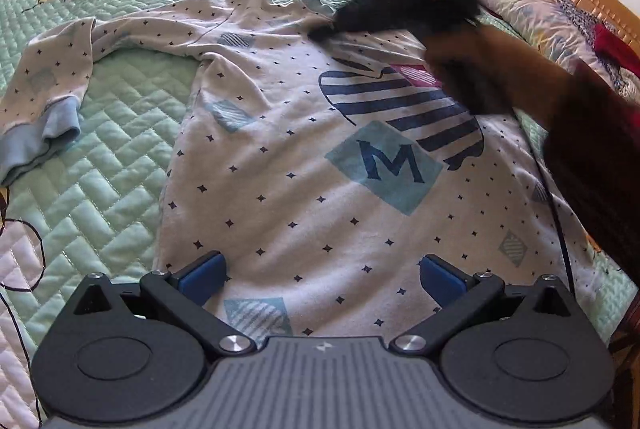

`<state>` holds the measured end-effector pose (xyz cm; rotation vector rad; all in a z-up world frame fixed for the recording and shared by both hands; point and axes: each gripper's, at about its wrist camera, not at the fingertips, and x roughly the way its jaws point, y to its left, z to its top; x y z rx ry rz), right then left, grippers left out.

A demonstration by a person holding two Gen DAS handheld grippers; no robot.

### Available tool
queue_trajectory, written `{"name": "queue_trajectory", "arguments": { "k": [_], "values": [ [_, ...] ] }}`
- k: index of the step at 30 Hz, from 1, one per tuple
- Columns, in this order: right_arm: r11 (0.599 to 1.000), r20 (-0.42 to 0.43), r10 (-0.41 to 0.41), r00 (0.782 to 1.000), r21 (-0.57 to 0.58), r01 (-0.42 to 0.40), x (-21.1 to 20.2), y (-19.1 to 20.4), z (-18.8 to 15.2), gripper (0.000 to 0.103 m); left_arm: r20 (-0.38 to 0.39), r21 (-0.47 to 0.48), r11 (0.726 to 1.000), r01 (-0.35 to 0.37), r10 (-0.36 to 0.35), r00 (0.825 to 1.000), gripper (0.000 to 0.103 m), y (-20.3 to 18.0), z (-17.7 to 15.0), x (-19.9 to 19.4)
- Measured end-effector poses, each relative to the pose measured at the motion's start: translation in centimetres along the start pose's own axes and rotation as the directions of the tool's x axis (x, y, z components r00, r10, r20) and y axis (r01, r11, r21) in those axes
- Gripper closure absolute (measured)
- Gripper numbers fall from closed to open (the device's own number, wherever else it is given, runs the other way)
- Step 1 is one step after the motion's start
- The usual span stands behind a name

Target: Fold clothes

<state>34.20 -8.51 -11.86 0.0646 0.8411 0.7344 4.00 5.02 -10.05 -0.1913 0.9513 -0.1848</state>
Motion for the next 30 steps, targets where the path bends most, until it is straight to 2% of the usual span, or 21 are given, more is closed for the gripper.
{"name": "queue_trajectory", "arguments": {
  "k": [1, 2, 3, 6, 7, 9, 11, 13, 15, 16, 20, 22, 25, 27, 30],
  "values": [
    [0.999, 0.036, -0.035, 0.999, 0.017, 0.034, 0.5, 0.1, 0.5, 0.103, -0.002, 0.005, 1.0, 0.002, -0.002, 1.0, 0.001, 0.0, 0.0, 0.0],
    [0.999, 0.054, -0.021, 0.998, 0.042, 0.018, 0.3, 0.1, 0.6, 0.103, -0.002, 0.002, 1.0, 0.007, -0.007, 1.0, 0.001, 0.1, 0.0, -0.1],
    [0.998, 0.072, -0.004, 0.997, 0.067, -0.001, 0.1, 0.2, 0.6, 0.095, 0.0, -0.006, 1.0, 0.016, -0.016, 1.0, 0.001, 0.3, 0.0, -0.2],
    [0.988, 0.112, 0.089, 0.99, 0.119, -0.102, -2.4, 0.5, -0.3, 0.092, 0.02, -0.034, 0.999, 0.041, -0.04, 0.999, 0.001, 0.9, -0.1, -0.3],
    [0.987, 0.112, 0.112, 0.987, 0.106, -0.124, -4.7, 0.3, -1.0, 0.091, 0.025, -0.041, 0.998, 0.044, -0.043, 0.999, 0.001, 0.9, -0.2, -0.4],
    [0.996, 0.075, 0.075, 0.994, 0.046, -0.079, -7.5, 0.8, -2.5, 0.081, 0.028, -0.036, 0.999, 0.04, -0.039, 0.999, 0.001, 0.8, -0.2, -0.4],
    [1.0, 0.029, 0.01, 1.0, -0.007, -0.01, -9.8, 0.8, -4.0, 0.078, 0.034, -0.027, 0.999, 0.032, -0.031, 0.999, 0.001, 0.6, -0.3, -0.3],
    [0.997, 0.003, -0.071, 0.997, -0.011, 0.071, -10.6, -1.1, -4.4, 0.077, 0.041, -0.019, 1.0, 0.025, -0.024, 0.999, 0.001, 0.5, -0.5, -0.3],
    [0.987, -0.036, -0.156, 0.987, -0.032, 0.155, -8.9, -2.2, -4.2, 0.077, 0.04, -0.011, 1.0, 0.011, -0.01, 0.999, 0.001, 0.3, -0.4, -0.2],
    [0.986, -0.052, -0.16, 0.986, -0.046, 0.158, -7.5, -2.6, -3.7, 0.077, 0.036, -0.001, 1.0, 0.004, -0.004, 0.999, 0.001, 0.1, -0.4, -0.1],
    [0.97, 0.002, -0.221, 0.975, -0.103, 0.22, -2.8, -2.3, 0.1, 0.081, 0.021, 0.0, 1.0, 0.008, -0.008, 1.0, 0.001, 0.2, -0.2, -0.2],
    [0.973, 0.032, -0.217, 0.976, -0.068, 0.219, -1.9, -2.9, 1.0, 0.081, 0.02, -0.036, 0.999, 0.03, -0.029, 0.999, 0.001, 0.7, 0.0, -0.3],
    [0.991, 0.091, -0.075, 0.993, 0.118, 0.064, -5.1, -4.5, 0.4, 0.079, 0.032, -0.078, 0.995, 0.063, -0.061, 0.998, 0.001, 1.4, -0.1, -0.4],
    [0.979, 0.145, 0.004, 0.989, 0.2, -0.034, -8.0, -5.3, -0.6, 0.079, 0.041, -0.085, 0.994, 0.071, -0.068, 0.997, 0.001, 1.5, -0.2, -0.5],
    [0.978, 0.163, 0.017, 0.986, 0.203, -0.05, -13.0, -5.4, -3.4, 0.078, 0.042, -0.077, 0.995, 0.066, -0.063, 0.997, 0.001, 1.4, -0.2, -0.5]
  ]
}}
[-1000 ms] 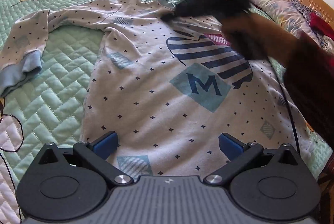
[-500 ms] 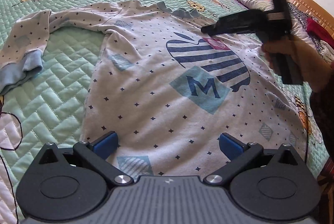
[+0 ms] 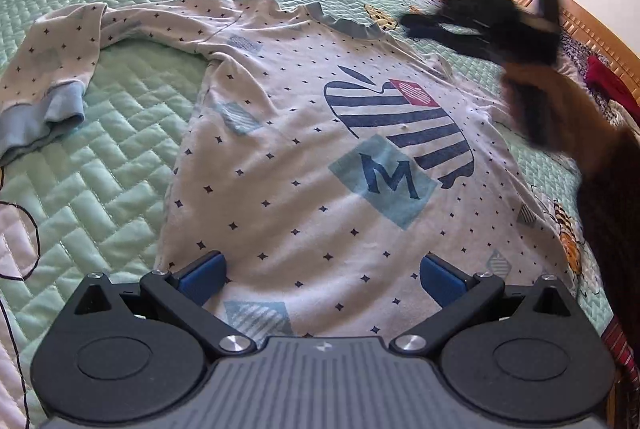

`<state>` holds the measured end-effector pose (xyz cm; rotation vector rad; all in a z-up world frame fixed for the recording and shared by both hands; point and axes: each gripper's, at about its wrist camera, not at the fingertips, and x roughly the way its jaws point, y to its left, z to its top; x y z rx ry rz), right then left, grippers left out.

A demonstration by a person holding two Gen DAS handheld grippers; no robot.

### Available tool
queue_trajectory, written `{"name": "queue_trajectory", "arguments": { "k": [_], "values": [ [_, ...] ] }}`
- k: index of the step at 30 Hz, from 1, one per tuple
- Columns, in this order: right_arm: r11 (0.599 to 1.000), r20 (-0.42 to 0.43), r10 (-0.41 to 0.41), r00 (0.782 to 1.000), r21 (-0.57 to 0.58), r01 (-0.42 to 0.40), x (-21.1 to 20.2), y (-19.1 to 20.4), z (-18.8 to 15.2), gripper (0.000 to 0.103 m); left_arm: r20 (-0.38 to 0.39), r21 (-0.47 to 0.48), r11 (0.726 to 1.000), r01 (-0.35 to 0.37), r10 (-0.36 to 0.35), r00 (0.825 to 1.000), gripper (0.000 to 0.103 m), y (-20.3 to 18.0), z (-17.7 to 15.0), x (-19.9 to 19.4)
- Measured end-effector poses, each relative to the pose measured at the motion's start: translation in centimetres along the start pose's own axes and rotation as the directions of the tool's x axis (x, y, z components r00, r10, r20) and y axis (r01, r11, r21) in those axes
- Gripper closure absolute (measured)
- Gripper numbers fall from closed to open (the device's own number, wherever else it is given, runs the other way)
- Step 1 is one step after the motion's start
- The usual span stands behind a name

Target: Fold clothes

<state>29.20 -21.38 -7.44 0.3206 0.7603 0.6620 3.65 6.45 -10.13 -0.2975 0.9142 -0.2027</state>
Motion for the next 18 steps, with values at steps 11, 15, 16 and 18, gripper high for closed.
{"name": "queue_trajectory", "arguments": {
  "k": [11, 15, 16, 18],
  "values": [
    [0.991, -0.156, -0.126, 0.98, 0.02, 0.131, -2.5, -4.6, -4.1, 0.08, 0.094, -0.086, 0.994, 0.074, -0.065, 0.993, 0.002, 0.0, -0.6, -4.3],
    [0.969, -0.058, -0.149, 0.987, 0.188, 0.158, -0.4, -8.4, -0.3, 0.087, 0.053, -0.144, 0.99, 0.007, 0.001, 0.999, 0.002, 0.4, -0.9, -6.1],
    [0.953, -0.039, -0.152, 0.988, 0.261, 0.157, -0.3, -9.0, 0.4, 0.083, 0.044, -0.17, 0.985, 0.007, 0.001, 0.999, 0.002, 0.7, -1.1, -6.5],
    [0.973, -0.036, -0.125, 0.991, 0.188, 0.13, -0.5, -6.3, 0.8, 0.076, 0.054, -0.192, 0.981, 0.03, -0.02, 0.998, 0.001, 1.3, -1.5, -7.3]
  ]
}}
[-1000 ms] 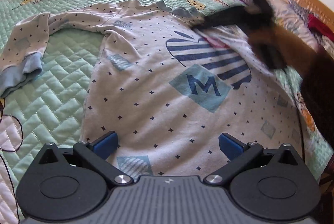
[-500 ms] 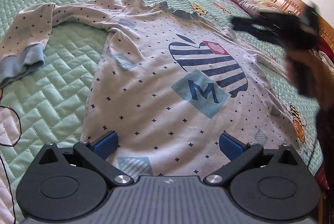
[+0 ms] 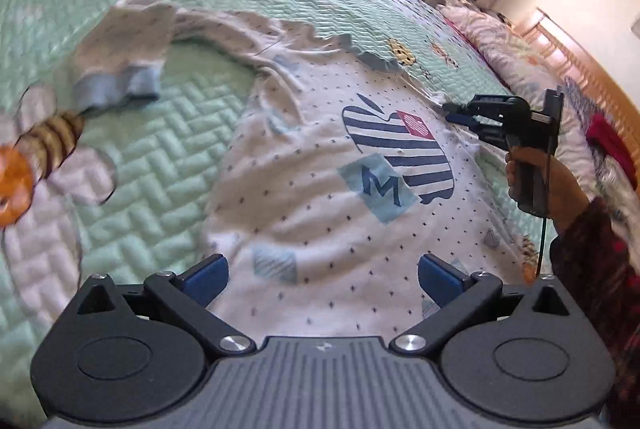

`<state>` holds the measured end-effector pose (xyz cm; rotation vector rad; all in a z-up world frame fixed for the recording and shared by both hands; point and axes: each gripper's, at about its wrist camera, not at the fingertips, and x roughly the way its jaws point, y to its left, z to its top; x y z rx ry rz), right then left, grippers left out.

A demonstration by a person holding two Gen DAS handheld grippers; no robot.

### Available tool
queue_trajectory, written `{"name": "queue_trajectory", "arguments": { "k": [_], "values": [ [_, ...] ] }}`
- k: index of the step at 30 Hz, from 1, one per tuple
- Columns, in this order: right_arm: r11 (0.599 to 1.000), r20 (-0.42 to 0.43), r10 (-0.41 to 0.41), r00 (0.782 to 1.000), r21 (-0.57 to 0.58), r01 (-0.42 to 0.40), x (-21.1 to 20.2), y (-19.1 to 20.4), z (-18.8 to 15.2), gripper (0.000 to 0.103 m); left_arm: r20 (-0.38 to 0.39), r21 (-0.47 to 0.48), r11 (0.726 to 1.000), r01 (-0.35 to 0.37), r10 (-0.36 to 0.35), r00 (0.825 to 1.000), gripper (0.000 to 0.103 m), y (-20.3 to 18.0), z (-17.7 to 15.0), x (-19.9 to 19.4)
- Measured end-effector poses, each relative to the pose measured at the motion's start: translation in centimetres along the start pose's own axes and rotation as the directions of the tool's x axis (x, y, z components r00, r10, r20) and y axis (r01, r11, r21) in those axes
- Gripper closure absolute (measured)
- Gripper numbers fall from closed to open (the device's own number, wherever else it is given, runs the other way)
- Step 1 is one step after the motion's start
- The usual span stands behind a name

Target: Fold clothes

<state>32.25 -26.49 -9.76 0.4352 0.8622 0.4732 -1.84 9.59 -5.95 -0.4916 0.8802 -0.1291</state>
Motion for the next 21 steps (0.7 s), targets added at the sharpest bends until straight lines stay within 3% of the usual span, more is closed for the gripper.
{"name": "queue_trajectory", "arguments": {
  "k": [1, 4, 5, 6, 8, 12, 15, 17, 19, 20, 21],
  "values": [
    [0.999, -0.03, 0.01, 1.0, -0.049, -0.011, 0.1, 1.4, -0.4, 0.074, 0.004, 0.002, 1.0, 0.006, -0.006, 1.0, 0.001, 0.2, -0.1, -0.2],
    [0.99, -0.093, -0.086, 0.992, -0.119, 0.075, 2.0, 2.6, -0.3, 0.074, -0.011, 0.014, 1.0, 0.002, -0.002, 1.0, 0.001, 0.4, -0.1, 0.2],
    [0.986, -0.093, -0.12, 0.988, -0.128, 0.108, 2.9, 2.4, 0.0, 0.076, -0.02, 0.013, 1.0, 0.005, -0.005, 1.0, 0.001, 0.5, -0.1, 0.5],
    [0.981, -0.094, -0.154, 0.984, -0.137, 0.14, 3.7, 2.1, 0.4, 0.086, -0.03, 0.012, 1.0, 0.01, -0.009, 1.0, 0.001, 0.5, -0.1, 0.8],
    [0.986, -0.067, -0.154, 0.986, -0.078, 0.149, 5.0, 0.9, 2.1, 0.101, -0.048, 0.006, 1.0, 0.02, -0.02, 0.999, 0.001, 0.8, -0.3, 1.2],
    [0.992, 0.035, -0.122, 0.992, -0.021, 0.123, 7.2, -1.3, 4.8, 0.103, -0.054, -0.033, 0.999, 0.024, -0.025, 0.998, 0.001, 1.5, -0.2, 1.8],
    [0.996, 0.111, -0.069, 0.991, 0.057, 0.063, 6.1, -1.4, 4.5, 0.092, -0.027, -0.028, 0.999, 0.038, -0.038, 0.999, 0.001, 1.6, 0.0, 1.5],
    [1.0, 0.141, 0.001, 0.99, -0.018, 0.001, 4.4, 0.8, 3.1, 0.091, -0.015, -0.028, 0.999, 0.034, -0.034, 0.999, 0.001, 1.7, 0.1, 1.5],
    [0.986, 0.063, 0.094, 0.994, -0.145, -0.084, 3.1, 4.3, 0.8, 0.083, -0.02, -0.037, 0.999, 0.035, -0.036, 0.999, 0.001, 1.7, 0.0, 1.9],
    [0.968, -0.009, 0.13, 0.991, -0.217, -0.129, 2.9, 6.4, -0.4, 0.071, -0.027, -0.039, 0.998, 0.038, -0.04, 0.999, 0.001, 1.6, -0.2, 2.1],
    [0.939, -0.089, 0.159, 0.983, -0.293, -0.178, 2.9, 8.7, -2.0, 0.066, -0.035, -0.042, 0.998, 0.041, -0.043, 0.998, 0.001, 1.5, -0.4, 2.3]
  ]
}}
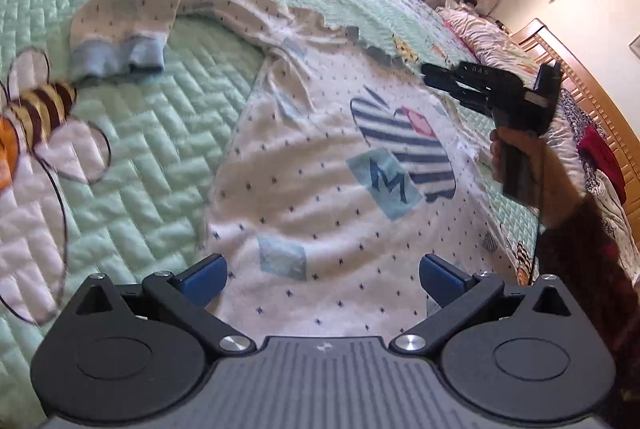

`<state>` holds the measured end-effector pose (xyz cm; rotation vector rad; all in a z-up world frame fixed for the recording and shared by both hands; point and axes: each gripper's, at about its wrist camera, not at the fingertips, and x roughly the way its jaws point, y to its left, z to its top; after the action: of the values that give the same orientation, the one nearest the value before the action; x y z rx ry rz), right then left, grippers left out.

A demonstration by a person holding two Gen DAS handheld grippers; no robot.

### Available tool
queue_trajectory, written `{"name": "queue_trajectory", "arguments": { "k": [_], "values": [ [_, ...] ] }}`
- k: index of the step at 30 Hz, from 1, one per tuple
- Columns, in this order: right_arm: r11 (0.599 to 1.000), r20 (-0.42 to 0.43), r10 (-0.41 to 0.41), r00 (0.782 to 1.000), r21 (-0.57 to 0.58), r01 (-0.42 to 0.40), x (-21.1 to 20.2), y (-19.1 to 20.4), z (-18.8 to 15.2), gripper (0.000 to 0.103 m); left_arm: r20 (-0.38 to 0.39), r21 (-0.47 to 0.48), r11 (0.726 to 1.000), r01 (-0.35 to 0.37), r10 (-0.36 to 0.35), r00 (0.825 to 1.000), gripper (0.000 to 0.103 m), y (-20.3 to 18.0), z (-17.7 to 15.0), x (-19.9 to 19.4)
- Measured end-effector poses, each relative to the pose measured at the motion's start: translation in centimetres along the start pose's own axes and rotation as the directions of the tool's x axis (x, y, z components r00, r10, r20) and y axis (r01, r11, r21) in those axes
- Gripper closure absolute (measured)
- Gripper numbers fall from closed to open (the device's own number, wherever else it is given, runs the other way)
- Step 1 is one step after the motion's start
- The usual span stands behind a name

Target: Fold clothes

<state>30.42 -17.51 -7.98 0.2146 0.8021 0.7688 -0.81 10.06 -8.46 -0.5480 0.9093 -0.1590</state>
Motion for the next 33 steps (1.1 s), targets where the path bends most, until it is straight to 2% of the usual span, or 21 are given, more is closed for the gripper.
{"name": "queue_trajectory", "arguments": {
  "k": [1, 2, 5, 8, 10, 12, 13, 14, 18, 20, 22, 24, 26, 28, 29, 32, 33],
  "values": [
    [0.996, -0.061, 0.041, 0.997, -0.073, -0.046, 0.4, 2.4, -0.9, 0.061, -0.004, 0.007, 1.0, 0.001, -0.001, 1.0, 0.001, -0.2, -0.2, 0.1],
    [0.988, -0.105, 0.071, 0.992, -0.127, -0.085, 1.1, 4.6, -1.7, 0.061, -0.005, 0.02, 1.0, 0.001, 0.0, 1.0, 0.001, -0.5, -0.3, 0.1],
    [0.976, -0.169, 0.108, 0.98, -0.169, -0.136, 2.8, 9.0, -3.2, 0.061, 0.001, 0.035, 0.999, 0.012, -0.012, 1.0, 0.001, -0.7, -0.3, -0.2],
    [0.976, -0.18, 0.079, 0.981, -0.188, -0.113, 5.1, 10.6, -2.8, 0.061, 0.005, 0.041, 0.999, 0.022, -0.023, 1.0, 0.001, -0.4, -0.2, -0.1],
    [0.977, -0.216, 0.066, 0.974, -0.182, -0.106, 6.7, 10.7, -2.6, 0.061, 0.001, 0.044, 0.999, 0.031, -0.031, 1.0, 0.001, 0.0, -0.2, 0.1],
    [0.981, -0.229, 0.027, 0.973, -0.182, -0.07, 8.8, 9.9, -1.9, 0.069, -0.005, 0.045, 0.998, 0.053, -0.053, 0.999, 0.001, 0.5, -0.1, 0.2],
    [0.982, -0.235, 0.008, 0.972, -0.182, -0.052, 9.9, 9.4, -1.6, 0.085, -0.005, 0.049, 0.997, 0.067, -0.067, 0.998, 0.001, 0.7, -0.1, 0.2],
    [0.988, -0.228, -0.014, 0.973, -0.155, -0.023, 10.7, 8.8, -0.7, 0.103, -0.007, 0.054, 0.995, 0.08, -0.079, 0.997, 0.001, 0.9, -0.1, 0.1],
    [0.998, -0.169, -0.057, 0.984, -0.033, 0.052, 13.4, 6.0, 2.4, 0.103, -0.014, 0.058, 0.99, 0.125, -0.124, 0.992, 0.001, 1.6, 0.2, -0.1],
    [0.994, -0.089, -0.111, 0.99, -0.03, 0.109, 14.3, 5.4, 3.1, 0.103, -0.012, 0.051, 0.989, 0.137, -0.137, 0.991, 0.001, 1.8, 0.3, -0.2],
    [0.992, -0.04, -0.112, 0.993, -0.061, 0.11, 14.8, 5.2, 3.2, 0.103, -0.003, 0.045, 0.989, 0.144, -0.144, 0.99, 0.001, 2.0, 0.5, -0.5],
    [0.997, 0.032, -0.076, 0.997, 0.018, 0.076, 13.3, 4.8, 2.8, 0.095, 0.012, 0.05, 0.988, 0.145, -0.146, 0.989, 0.001, 2.0, 0.6, -0.9],
    [0.987, 0.108, 0.019, 0.994, 0.154, -0.036, 10.8, 4.1, 2.1, 0.087, 0.03, 0.057, 0.988, 0.144, -0.146, 0.989, 0.001, 2.0, 1.0, -1.3],
    [0.96, 0.125, 0.091, 0.988, 0.253, -0.121, 8.2, 3.9, 1.4, 0.08, 0.054, 0.069, 0.988, 0.14, -0.144, 0.988, 0.001, 1.7, 1.7, -1.8],
    [0.956, 0.104, 0.094, 0.99, 0.27, -0.119, 7.1, 4.0, 0.9, 0.074, 0.064, 0.079, 0.987, 0.14, -0.145, 0.987, 0.001, 1.4, 2.3, -1.9],
    [0.946, 0.071, 0.079, 0.994, 0.31, -0.098, 3.6, 4.0, -1.1, 0.066, 0.076, 0.109, 0.983, 0.149, -0.158, 0.984, 0.001, 0.0, 4.8, -1.4],
    [0.941, 0.079, 0.06, 0.995, 0.327, -0.083, 2.7, 3.9, -1.6, 0.055, 0.081, 0.114, 0.982, 0.15, -0.16, 0.984, 0.001, -0.4, 6.0, -0.9]
  ]
}}
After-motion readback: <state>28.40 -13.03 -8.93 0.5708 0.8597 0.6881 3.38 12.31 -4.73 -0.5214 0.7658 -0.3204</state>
